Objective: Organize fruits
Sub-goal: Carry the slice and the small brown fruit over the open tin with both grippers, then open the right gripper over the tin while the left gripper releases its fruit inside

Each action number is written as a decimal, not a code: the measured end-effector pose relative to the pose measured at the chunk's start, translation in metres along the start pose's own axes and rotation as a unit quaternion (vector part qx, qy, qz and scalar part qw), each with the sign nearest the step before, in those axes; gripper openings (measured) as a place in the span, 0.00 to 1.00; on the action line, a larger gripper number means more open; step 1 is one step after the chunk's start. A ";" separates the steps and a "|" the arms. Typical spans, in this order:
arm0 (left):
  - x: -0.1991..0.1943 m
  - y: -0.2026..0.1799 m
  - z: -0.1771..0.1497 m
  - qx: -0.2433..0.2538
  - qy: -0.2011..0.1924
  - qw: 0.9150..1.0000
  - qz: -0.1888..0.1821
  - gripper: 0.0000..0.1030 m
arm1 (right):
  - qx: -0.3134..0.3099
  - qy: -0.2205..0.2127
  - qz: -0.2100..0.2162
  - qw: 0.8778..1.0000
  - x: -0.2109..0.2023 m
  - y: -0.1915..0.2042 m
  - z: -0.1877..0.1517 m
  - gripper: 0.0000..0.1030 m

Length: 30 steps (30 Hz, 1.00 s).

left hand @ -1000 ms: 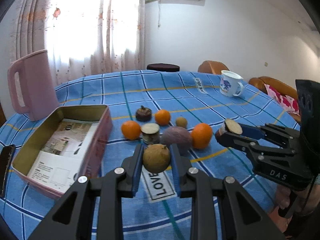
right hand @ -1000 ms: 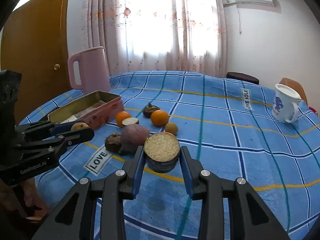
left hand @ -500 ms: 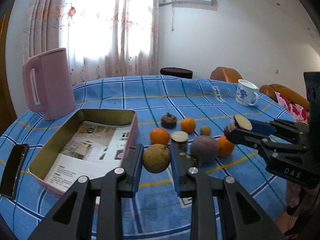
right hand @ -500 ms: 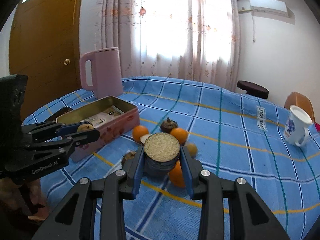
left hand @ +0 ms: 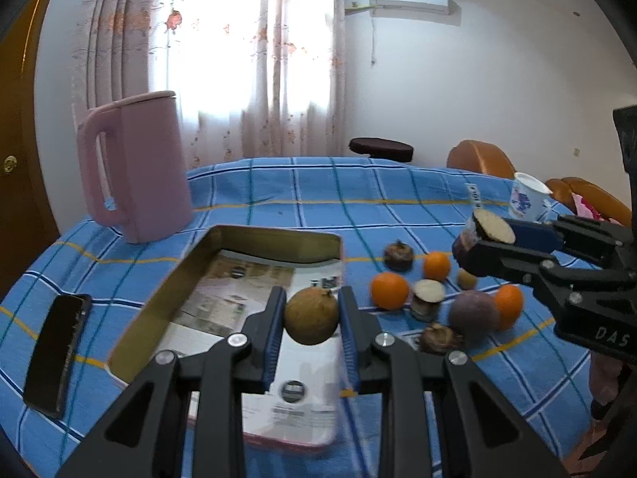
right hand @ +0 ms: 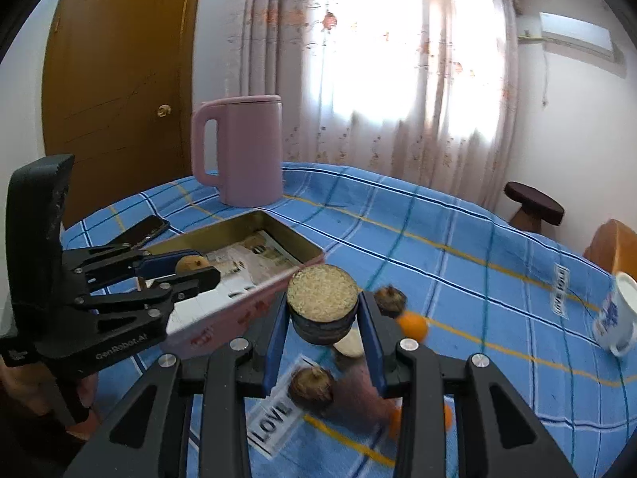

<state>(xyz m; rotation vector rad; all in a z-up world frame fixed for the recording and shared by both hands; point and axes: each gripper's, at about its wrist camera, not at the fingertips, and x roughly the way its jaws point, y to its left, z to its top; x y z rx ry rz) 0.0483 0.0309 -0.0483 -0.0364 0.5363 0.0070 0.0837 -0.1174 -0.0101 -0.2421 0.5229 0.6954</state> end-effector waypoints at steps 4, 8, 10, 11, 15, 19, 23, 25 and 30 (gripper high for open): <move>0.005 0.019 0.004 -0.011 0.002 1.000 0.014 0.27 | -0.008 0.006 0.015 1.000 0.016 0.012 0.010 0.36; 0.014 0.037 0.006 -0.020 0.010 0.999 0.026 0.27 | -0.010 0.017 0.034 0.999 0.036 0.025 0.017 0.36; 0.019 0.045 0.008 -0.023 0.014 0.999 0.032 0.27 | -0.008 0.024 0.043 0.999 0.047 0.031 0.019 0.36; 0.020 0.048 0.009 -0.024 0.015 0.999 0.034 0.27 | -0.009 0.027 0.046 0.999 0.052 0.034 0.019 0.36; 0.028 0.059 0.011 -0.027 0.022 0.999 0.040 0.27 | -0.010 0.035 0.054 0.998 0.068 0.046 0.022 0.36; 0.032 0.069 0.011 -0.031 0.028 0.998 0.044 0.27 | -0.007 0.043 0.064 0.997 0.082 0.057 0.021 0.36; 0.035 0.076 0.010 -0.038 0.034 0.998 0.045 0.27 | -0.008 0.056 0.072 0.996 0.094 0.068 0.017 0.36; 0.037 0.077 0.010 -0.038 0.036 0.998 0.045 0.27 | -0.008 0.062 0.074 0.995 0.098 0.071 0.014 0.36; 0.039 0.078 0.009 -0.040 0.037 0.997 0.049 0.28 | -0.010 0.078 0.077 0.994 0.107 0.074 0.008 0.36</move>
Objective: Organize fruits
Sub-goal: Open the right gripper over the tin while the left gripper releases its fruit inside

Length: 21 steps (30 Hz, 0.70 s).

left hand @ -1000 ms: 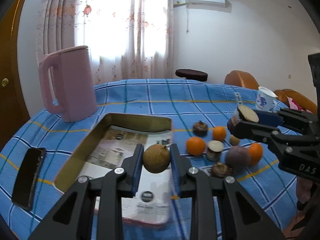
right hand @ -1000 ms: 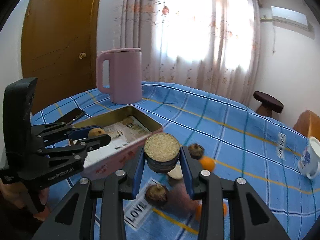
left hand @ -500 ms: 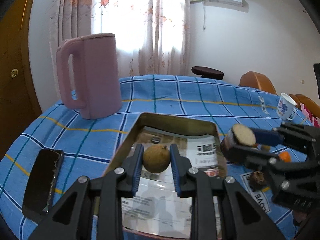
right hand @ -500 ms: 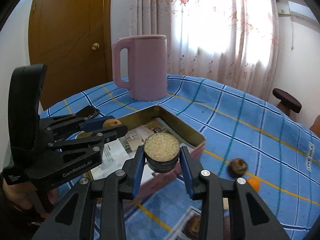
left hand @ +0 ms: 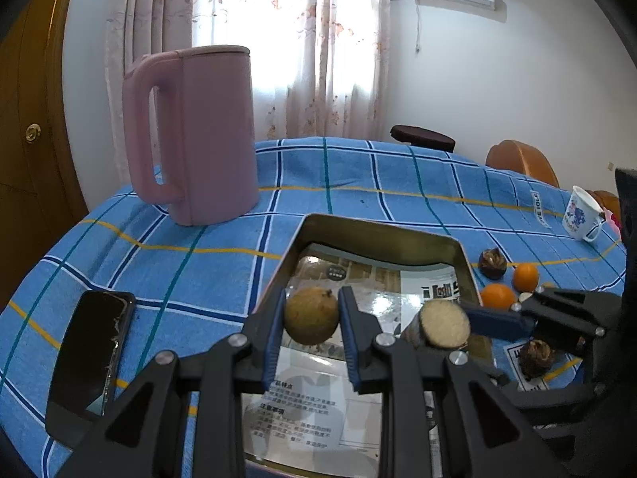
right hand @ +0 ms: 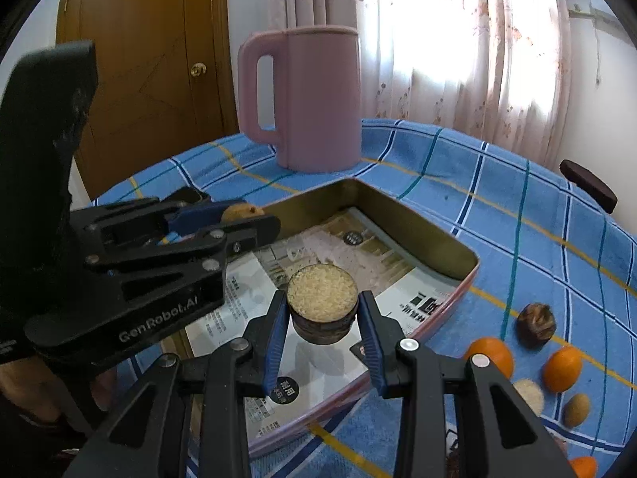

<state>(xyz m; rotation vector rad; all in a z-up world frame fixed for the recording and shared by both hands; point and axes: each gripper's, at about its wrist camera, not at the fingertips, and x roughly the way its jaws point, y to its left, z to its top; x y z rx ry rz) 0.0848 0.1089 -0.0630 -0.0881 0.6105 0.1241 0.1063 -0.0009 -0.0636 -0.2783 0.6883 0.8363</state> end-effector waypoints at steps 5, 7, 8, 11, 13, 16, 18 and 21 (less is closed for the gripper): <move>-0.005 -0.003 -0.001 0.000 -0.011 1.000 0.006 0.54 | 0.000 -0.003 0.003 1.000 -0.005 -0.001 -0.003 0.38; -0.012 -0.005 -0.001 0.000 -0.023 1.000 0.010 0.65 | -0.002 -0.011 -0.004 1.000 -0.014 -0.001 -0.004 0.47; -0.016 -0.006 0.000 -0.001 -0.027 1.000 0.009 0.65 | -0.005 -0.015 -0.004 1.000 -0.019 -0.001 -0.006 0.49; -0.031 -0.009 0.000 -0.007 -0.045 0.999 0.002 0.71 | -0.022 -0.033 -0.027 0.999 -0.046 -0.007 -0.017 0.49; -0.042 -0.014 -0.003 -0.008 -0.058 0.998 -0.003 0.75 | -0.019 -0.041 -0.049 0.998 -0.065 -0.018 -0.026 0.49; -0.051 -0.027 -0.008 -0.003 -0.063 0.998 -0.022 0.75 | 0.006 -0.058 -0.086 0.995 -0.100 -0.047 -0.047 0.50; -0.054 -0.041 -0.011 0.006 -0.063 0.997 -0.035 0.75 | 0.018 -0.064 -0.120 0.991 -0.116 -0.063 -0.059 0.53; -0.057 -0.068 -0.015 0.030 -0.060 0.996 -0.061 0.75 | 0.034 -0.061 -0.168 0.983 -0.137 -0.089 -0.079 0.53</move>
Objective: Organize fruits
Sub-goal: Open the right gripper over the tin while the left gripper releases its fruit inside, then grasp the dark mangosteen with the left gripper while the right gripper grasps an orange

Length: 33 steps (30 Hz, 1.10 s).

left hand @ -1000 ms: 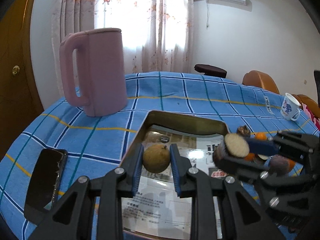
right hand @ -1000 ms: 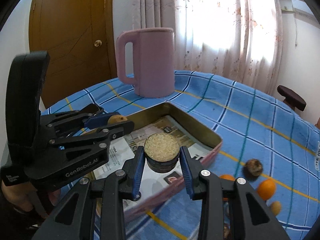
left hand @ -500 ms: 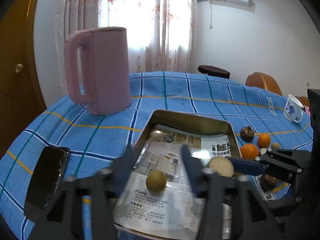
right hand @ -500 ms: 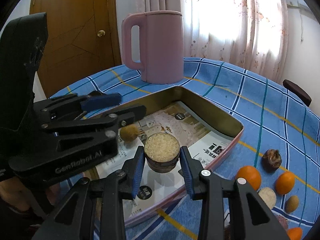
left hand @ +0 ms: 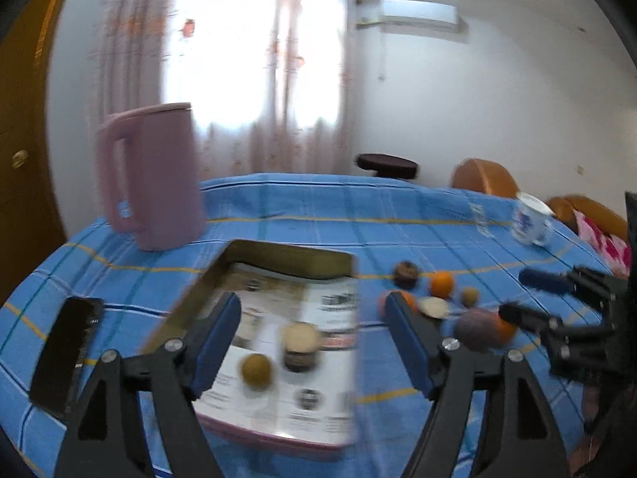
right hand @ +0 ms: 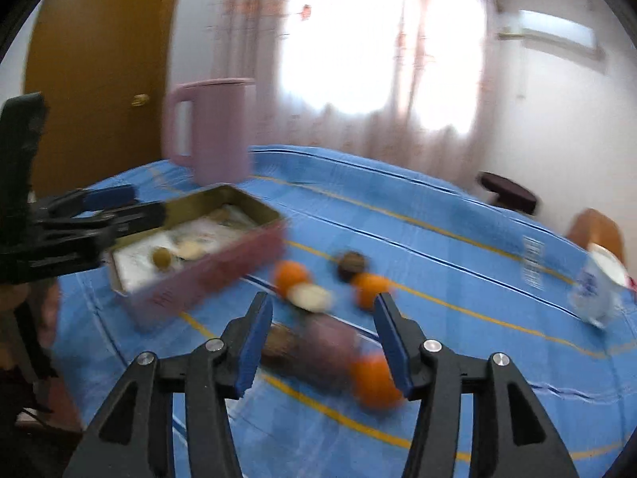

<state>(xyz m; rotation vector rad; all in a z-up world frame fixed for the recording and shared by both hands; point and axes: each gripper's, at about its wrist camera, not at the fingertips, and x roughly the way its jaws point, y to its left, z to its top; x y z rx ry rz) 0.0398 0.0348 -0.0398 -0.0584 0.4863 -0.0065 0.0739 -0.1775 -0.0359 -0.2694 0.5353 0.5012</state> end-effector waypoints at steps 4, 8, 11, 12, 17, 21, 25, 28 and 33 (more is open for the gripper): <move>0.005 -0.039 -0.005 0.033 0.013 0.999 -0.030 0.75 | 0.023 0.016 -0.025 0.999 0.000 -0.027 -0.012 0.54; 0.016 -0.064 -0.012 0.056 0.034 0.997 -0.040 0.75 | 0.032 0.036 -0.016 0.999 0.012 -0.036 -0.015 0.54; 0.025 -0.076 -0.016 0.068 0.056 0.995 -0.043 0.74 | 0.031 0.049 -0.001 0.998 0.020 -0.035 -0.019 0.54; 0.027 -0.078 -0.017 0.070 0.061 0.995 -0.043 0.73 | 0.031 0.053 0.003 0.998 0.022 -0.035 -0.021 0.54; 0.037 -0.089 -0.019 0.089 0.084 0.991 -0.050 0.66 | 0.040 0.058 0.027 0.997 0.025 -0.039 -0.023 0.54; 0.049 -0.094 -0.023 0.098 0.108 0.988 -0.056 0.56 | 0.047 0.072 0.058 0.995 0.029 -0.038 -0.025 0.54; 0.058 -0.098 -0.027 0.103 0.133 0.983 -0.069 0.51 | 0.035 0.095 0.063 0.993 0.037 -0.032 -0.026 0.54; 0.062 -0.103 -0.028 0.106 0.145 0.981 -0.079 0.49 | 0.038 0.103 0.062 0.992 0.043 -0.035 -0.025 0.54; 0.069 -0.099 -0.024 0.091 0.162 0.978 -0.097 0.47 | 0.059 0.107 0.082 0.989 0.045 -0.043 -0.025 0.52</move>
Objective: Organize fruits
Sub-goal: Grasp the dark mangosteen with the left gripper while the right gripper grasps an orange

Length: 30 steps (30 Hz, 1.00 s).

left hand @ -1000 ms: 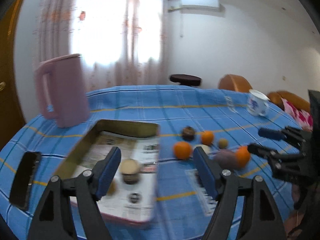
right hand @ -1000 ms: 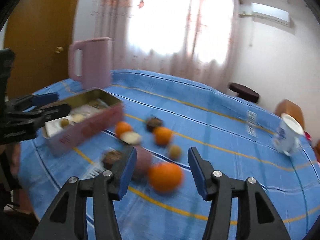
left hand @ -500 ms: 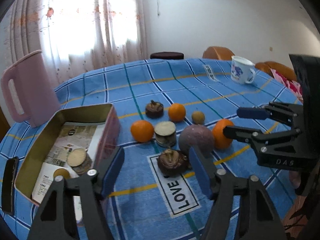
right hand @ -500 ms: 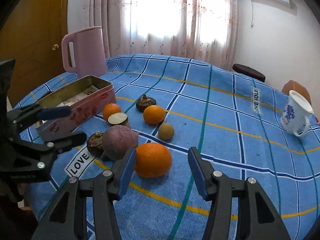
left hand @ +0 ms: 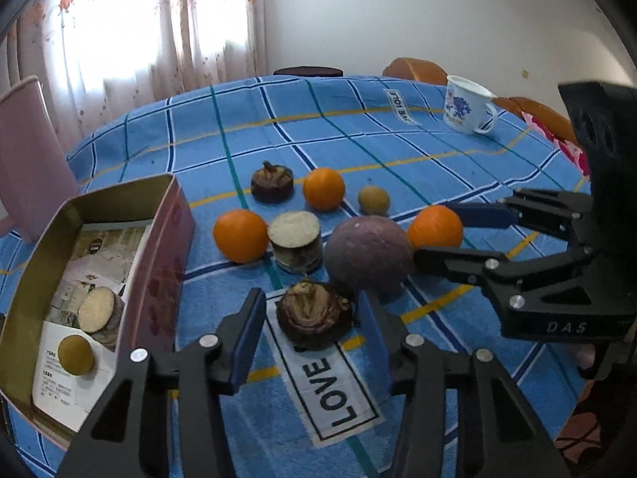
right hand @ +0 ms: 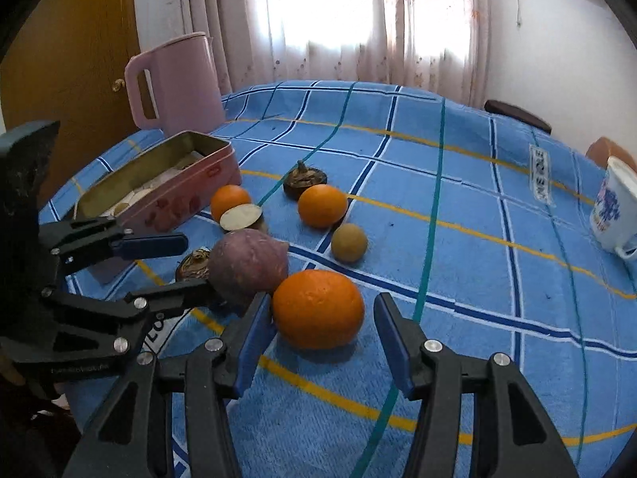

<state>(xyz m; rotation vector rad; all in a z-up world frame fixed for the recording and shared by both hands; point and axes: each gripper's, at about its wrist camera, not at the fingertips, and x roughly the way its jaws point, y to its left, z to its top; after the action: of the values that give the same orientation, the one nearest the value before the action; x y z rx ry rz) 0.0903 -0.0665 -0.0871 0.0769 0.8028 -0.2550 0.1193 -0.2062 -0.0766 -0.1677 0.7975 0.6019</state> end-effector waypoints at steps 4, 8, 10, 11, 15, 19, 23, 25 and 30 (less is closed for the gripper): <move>0.000 0.001 0.000 -0.003 0.002 1.000 -0.009 0.39 | -0.020 -0.002 -0.015 1.000 -0.002 0.010 -0.002 0.49; 0.001 0.002 0.000 -0.005 0.004 1.000 -0.014 0.39 | -0.032 -0.002 -0.026 0.999 -0.002 0.014 -0.002 0.49; 0.001 0.005 0.001 -0.006 0.005 1.000 -0.009 0.43 | -0.025 -0.002 -0.020 0.999 -0.002 0.013 -0.002 0.49; 0.001 0.007 0.001 -0.011 0.005 1.000 -0.008 0.43 | -0.021 -0.002 -0.016 1.000 -0.002 0.011 -0.002 0.49; 0.002 0.010 0.000 -0.017 0.010 0.999 -0.028 0.40 | -0.007 -0.002 -0.002 1.000 -0.003 0.005 -0.002 0.48; 0.003 0.011 0.000 -0.020 0.011 0.999 -0.024 0.44 | -0.011 -0.001 -0.005 1.000 -0.003 0.006 -0.002 0.48; 0.005 0.013 0.000 -0.022 0.015 0.999 -0.034 0.41 | -0.011 -0.002 -0.006 1.000 -0.003 0.006 -0.002 0.48; 0.004 0.012 -0.001 -0.017 0.014 0.999 -0.032 0.40 | -0.014 -0.003 -0.009 1.000 -0.003 0.007 -0.002 0.48; 0.001 0.008 -0.002 -0.013 0.010 0.999 -0.032 0.39 | -0.018 -0.008 -0.011 1.000 -0.005 0.008 -0.002 0.48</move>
<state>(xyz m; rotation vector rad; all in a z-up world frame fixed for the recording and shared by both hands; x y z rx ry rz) 0.0916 -0.0583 -0.0898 0.0307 0.8293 -0.3041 0.1105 -0.2024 -0.0734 -0.2039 0.7678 0.5972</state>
